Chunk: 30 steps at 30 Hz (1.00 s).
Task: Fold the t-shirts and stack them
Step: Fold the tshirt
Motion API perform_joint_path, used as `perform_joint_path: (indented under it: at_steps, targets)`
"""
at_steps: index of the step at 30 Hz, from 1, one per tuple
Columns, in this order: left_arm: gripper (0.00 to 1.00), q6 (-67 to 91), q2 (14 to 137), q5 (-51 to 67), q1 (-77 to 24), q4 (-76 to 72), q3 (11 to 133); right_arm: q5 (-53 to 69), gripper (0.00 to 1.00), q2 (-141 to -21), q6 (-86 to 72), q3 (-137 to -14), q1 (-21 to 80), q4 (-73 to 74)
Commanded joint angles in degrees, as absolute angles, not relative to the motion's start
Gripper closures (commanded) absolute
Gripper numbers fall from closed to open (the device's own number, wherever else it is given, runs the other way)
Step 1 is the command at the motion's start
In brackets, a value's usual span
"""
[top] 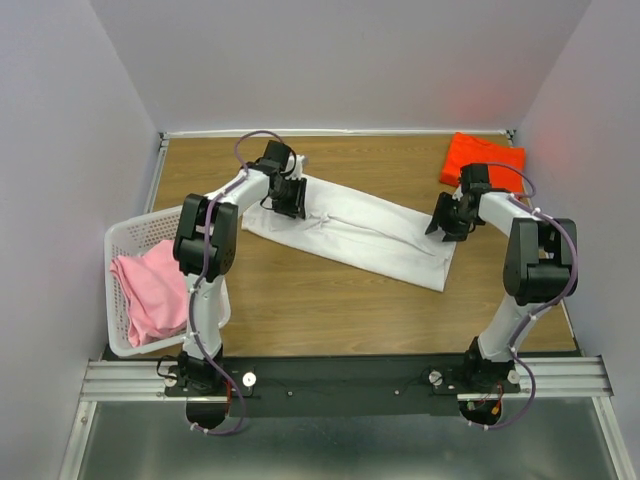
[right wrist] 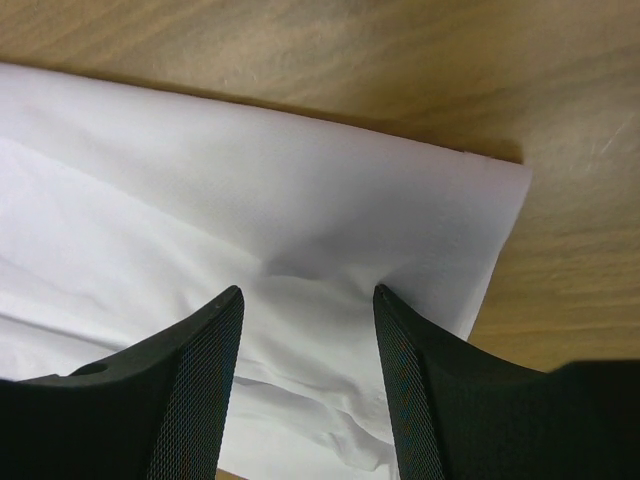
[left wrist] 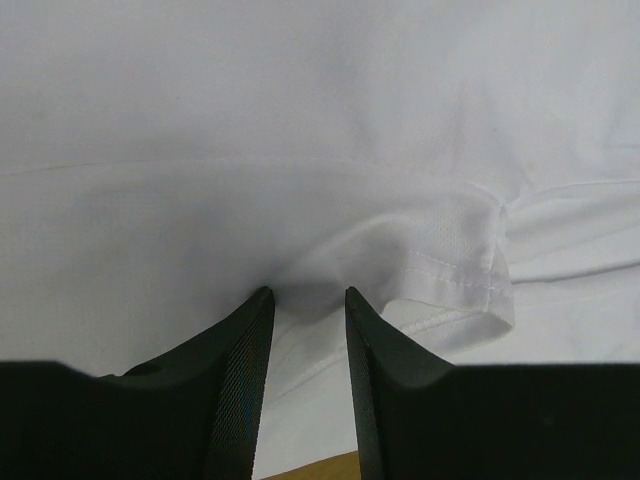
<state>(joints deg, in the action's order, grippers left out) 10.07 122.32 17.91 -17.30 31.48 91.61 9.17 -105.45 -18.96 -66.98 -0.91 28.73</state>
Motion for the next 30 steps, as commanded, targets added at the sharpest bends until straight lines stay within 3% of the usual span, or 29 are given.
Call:
perform_joint_path:
  at_steps: [1, 10, 22, 30]
  targets:
    - [0.57, 3.26, 131.29, 12.13, -16.96, 39.1, 99.46, 9.84, 0.38, -106.62, -22.75, -59.95, -0.09, 37.97]
    - [0.56, 0.88, 134.84, 11.6, -16.79, 41.14, 110.92, 8.0, 0.38, -100.73, -29.08, -55.64, 7.29, 38.06]
    - [0.53, 5.88, 117.08, 13.62, -16.7, 27.43, 96.0, 4.48, 0.37, -89.39, -33.05, -58.1, 11.6, 39.11]
    - [0.53, 8.0, 117.95, 17.93, -15.65, 25.05, 89.83, 5.8, 0.37, -87.98, -32.88, -56.08, 14.41, 38.94]
